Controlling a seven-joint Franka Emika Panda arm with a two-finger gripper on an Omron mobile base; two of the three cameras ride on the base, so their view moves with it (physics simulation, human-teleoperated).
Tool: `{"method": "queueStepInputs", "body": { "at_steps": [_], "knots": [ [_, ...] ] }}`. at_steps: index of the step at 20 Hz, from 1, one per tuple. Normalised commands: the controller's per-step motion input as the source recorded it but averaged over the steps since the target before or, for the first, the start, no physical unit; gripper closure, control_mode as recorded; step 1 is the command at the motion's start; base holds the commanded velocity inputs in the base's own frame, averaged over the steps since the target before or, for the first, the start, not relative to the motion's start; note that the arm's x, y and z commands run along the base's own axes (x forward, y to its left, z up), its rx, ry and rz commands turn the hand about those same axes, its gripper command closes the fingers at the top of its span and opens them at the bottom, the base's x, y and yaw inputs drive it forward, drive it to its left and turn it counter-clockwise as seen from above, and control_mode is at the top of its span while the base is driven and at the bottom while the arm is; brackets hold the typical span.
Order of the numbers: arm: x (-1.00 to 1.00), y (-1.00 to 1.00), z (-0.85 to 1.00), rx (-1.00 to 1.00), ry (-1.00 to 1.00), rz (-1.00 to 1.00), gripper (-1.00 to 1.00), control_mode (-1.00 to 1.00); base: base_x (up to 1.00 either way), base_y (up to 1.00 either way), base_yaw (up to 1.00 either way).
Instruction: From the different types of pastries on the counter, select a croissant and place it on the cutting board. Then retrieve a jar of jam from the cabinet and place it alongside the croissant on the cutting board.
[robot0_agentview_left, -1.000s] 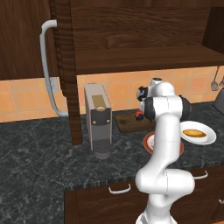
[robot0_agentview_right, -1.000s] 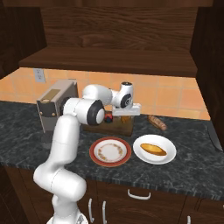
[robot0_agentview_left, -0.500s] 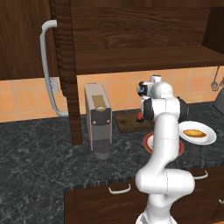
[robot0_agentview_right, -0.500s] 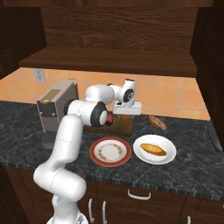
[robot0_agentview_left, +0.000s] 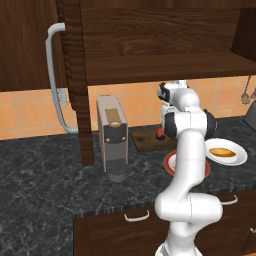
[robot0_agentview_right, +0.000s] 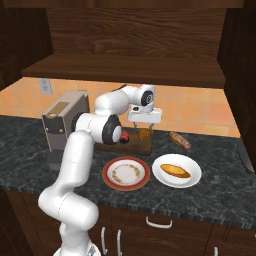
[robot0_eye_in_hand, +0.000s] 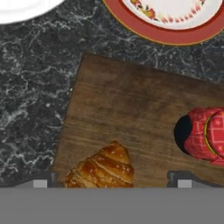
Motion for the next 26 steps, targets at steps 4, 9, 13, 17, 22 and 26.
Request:
{"method": "queueStepInputs", "body": {
  "at_steps": [4, 9, 13, 17, 22, 26],
  "knots": [
    [-0.85, -0.17, 0.21, 0.09, -0.01, 0.00, -1.00, -1.00, 0.00, 0.00, 0.00],
    [-1.00, -0.12, -0.08, 0.05, -0.09, -0.02, -1.00, -1.00, 0.00, 0.00, 0.00],
    [-1.00, 0.00, -0.03, 0.00, -0.23, 0.00, -1.00, -1.00, 0.00, 0.00, 0.00],
    [-1.00, 0.00, 0.00, 0.00, -0.37, 0.00, -1.00, -1.00, 0.00, 0.00, 0.00],
    [-1.00, -0.03, -0.09, 0.00, -0.30, 0.00, -1.00, -1.00, 0.00, 0.00, 0.00],
    [-0.91, -0.09, 0.12, 0.00, -0.36, 0.01, -1.00, -1.00, 0.00, 0.00, 0.00]
  ]
}}
